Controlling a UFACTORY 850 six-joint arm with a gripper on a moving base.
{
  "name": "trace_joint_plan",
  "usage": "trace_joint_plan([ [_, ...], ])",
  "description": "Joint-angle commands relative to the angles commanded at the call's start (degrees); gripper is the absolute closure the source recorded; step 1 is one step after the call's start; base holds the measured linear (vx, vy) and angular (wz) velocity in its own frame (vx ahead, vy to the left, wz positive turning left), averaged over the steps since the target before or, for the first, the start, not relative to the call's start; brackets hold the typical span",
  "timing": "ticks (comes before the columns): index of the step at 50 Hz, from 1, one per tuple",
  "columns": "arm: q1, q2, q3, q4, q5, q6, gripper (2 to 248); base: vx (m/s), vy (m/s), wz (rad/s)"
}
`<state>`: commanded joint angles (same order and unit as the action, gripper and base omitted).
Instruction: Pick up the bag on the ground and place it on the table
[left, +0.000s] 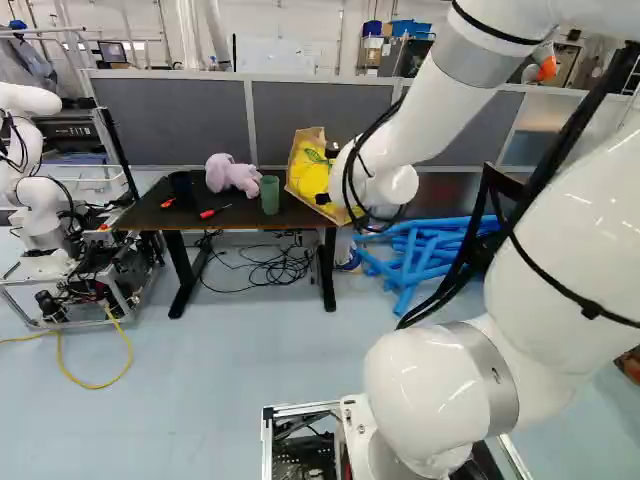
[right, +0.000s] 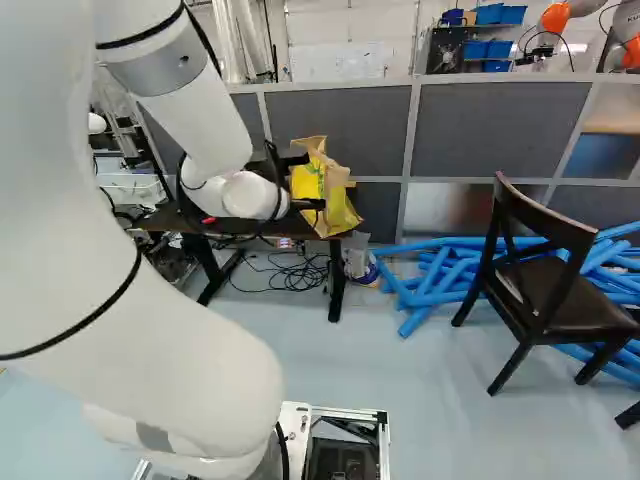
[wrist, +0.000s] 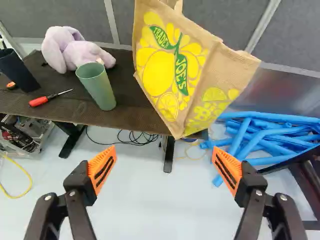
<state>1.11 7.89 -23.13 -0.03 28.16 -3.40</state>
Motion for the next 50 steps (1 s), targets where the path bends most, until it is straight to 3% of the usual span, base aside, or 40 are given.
trace_joint_plan([
  [25,-0.57,4.16,9.31,0.02,11.22,1.75,3,0.0,0.0,0.0],
  [50,-0.94,6.86,15.34,0.03,18.48,2.88,3,0.0,0.0,0.0],
])
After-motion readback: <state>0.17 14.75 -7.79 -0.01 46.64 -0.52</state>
